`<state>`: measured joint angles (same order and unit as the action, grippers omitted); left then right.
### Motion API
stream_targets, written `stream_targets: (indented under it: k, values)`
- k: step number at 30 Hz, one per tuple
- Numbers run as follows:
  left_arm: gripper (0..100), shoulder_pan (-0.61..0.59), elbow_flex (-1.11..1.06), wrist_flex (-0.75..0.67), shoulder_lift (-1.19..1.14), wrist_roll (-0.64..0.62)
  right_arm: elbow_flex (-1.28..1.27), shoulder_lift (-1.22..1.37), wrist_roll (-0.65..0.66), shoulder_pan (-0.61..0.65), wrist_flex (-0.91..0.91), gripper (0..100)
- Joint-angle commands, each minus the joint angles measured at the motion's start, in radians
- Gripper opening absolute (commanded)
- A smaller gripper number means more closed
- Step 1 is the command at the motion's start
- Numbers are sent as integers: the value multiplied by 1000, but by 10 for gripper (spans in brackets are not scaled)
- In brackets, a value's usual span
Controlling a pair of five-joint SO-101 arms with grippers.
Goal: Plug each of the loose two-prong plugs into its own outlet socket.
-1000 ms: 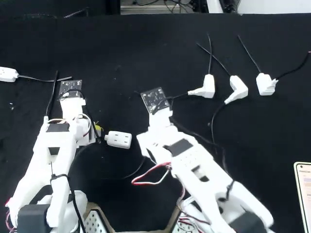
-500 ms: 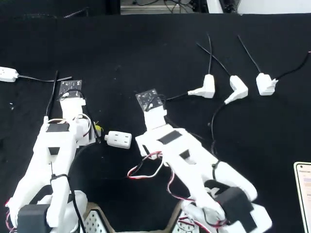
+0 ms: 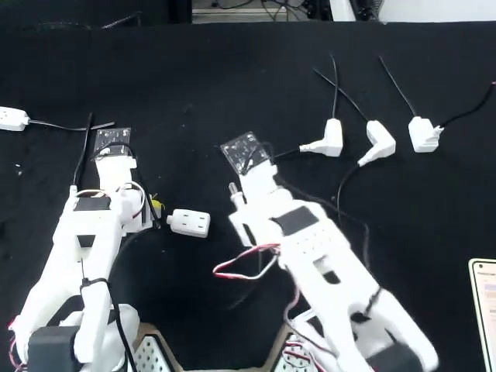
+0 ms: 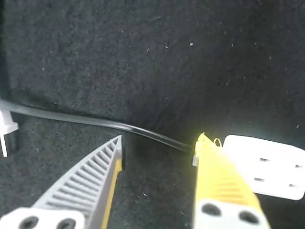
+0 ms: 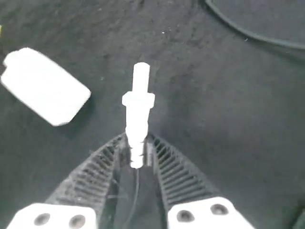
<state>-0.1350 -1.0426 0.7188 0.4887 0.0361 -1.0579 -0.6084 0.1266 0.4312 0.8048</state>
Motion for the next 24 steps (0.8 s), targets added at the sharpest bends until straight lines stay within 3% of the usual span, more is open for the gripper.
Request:
stream_targets:
  k: [1, 9, 13, 18, 24]
  values:
    - [245, -5, 4, -12, 3, -8, 42, -94, 40, -77, 9, 11]
    - [245, -5, 4, -12, 3, -8, 42, 73, 117, -23, -66, 11]
    - [245, -5, 4, -12, 3, -8, 51, 262, 25, -23, -150, 11]
    - [245, -5, -1, -12, 3, -8, 99, 360, 5, 17, -161, 16]
    - [245, -5, -1, -12, 3, -8, 108, 367, 5, 31, -160, 136]
